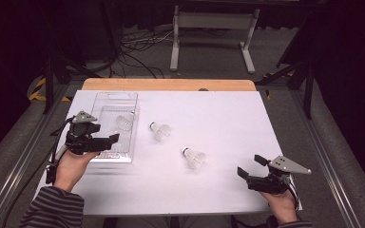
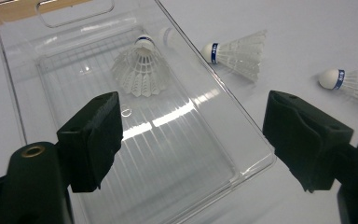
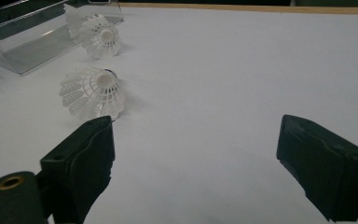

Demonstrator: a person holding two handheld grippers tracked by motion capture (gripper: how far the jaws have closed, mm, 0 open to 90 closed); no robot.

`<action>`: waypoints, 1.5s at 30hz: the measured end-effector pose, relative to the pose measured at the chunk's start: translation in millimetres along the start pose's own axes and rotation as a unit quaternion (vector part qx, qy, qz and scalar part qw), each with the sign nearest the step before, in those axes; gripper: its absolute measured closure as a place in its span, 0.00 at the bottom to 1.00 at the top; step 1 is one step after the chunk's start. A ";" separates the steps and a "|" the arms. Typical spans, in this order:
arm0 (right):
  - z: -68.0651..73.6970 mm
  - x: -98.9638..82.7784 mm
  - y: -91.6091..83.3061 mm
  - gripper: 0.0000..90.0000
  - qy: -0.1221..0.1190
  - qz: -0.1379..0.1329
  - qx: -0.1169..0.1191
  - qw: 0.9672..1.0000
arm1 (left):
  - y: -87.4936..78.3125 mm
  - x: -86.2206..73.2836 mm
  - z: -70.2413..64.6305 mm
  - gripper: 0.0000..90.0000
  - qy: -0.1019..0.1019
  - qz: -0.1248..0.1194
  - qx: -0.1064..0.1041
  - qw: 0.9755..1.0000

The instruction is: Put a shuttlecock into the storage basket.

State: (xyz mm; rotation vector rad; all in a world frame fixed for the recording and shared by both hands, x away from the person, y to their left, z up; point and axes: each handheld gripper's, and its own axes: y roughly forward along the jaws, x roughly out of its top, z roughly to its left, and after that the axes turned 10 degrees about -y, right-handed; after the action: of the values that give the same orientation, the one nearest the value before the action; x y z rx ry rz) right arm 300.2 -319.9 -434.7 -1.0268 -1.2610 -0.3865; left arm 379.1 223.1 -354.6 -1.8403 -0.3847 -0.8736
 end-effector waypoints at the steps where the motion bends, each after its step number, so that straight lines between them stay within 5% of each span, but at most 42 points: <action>1: 0.0 0.0 0.0 0.14 0.000 0.000 0.000 1.000 | -1.0 -0.5 0.2 0.23 0.002 -0.003 0.002 1.000; 45: -1.1 -0.3 -1.2 0.14 0.006 -0.003 -0.002 1.000 | -26.1 -38.5 10.6 0.21 -0.018 -0.053 -0.003 0.998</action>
State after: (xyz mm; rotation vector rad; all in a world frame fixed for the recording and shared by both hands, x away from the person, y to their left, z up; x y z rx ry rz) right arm 299.8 -321.5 -434.4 -1.0239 -1.2522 -0.3995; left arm 340.8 248.6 -367.2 -1.8571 -0.5070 -0.9154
